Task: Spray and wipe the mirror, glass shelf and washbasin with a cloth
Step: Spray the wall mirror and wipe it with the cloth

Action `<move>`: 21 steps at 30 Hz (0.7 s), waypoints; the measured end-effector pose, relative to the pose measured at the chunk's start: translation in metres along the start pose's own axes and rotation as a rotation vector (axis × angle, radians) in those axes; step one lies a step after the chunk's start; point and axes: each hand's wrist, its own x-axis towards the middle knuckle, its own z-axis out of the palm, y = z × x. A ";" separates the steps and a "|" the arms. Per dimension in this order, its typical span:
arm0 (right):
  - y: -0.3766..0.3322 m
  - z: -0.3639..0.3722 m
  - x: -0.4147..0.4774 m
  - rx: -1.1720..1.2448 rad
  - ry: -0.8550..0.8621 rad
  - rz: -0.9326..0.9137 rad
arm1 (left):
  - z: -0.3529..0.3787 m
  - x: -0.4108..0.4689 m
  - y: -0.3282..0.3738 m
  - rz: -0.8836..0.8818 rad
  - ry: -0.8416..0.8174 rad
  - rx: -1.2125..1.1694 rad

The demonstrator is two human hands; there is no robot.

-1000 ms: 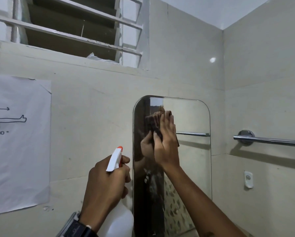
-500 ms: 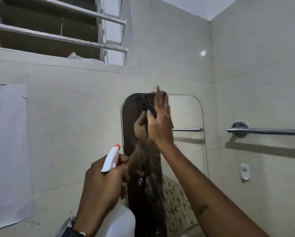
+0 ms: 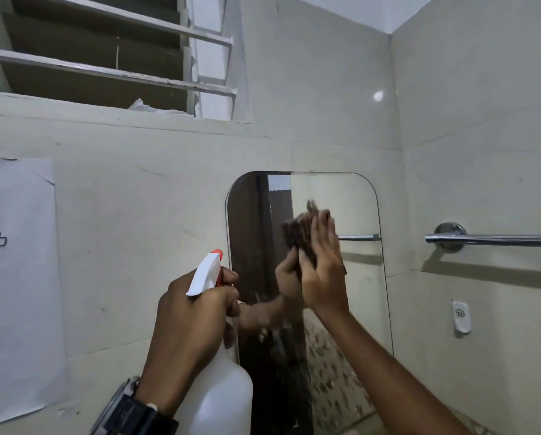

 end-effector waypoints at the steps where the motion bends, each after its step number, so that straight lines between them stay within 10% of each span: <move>1: -0.011 0.001 0.024 0.022 0.030 0.058 | 0.001 0.002 0.000 0.000 -0.003 0.005; 9: -0.007 0.004 -0.002 -0.065 -0.205 -0.332 | 0.022 0.014 -0.004 -0.034 0.015 0.024; 17: 0.026 -0.024 0.064 0.027 0.130 0.246 | 0.018 0.025 0.003 0.028 0.019 0.070; 21: 0.005 -0.019 0.067 -0.039 -0.001 0.001 | 0.021 0.029 0.000 0.025 0.010 0.040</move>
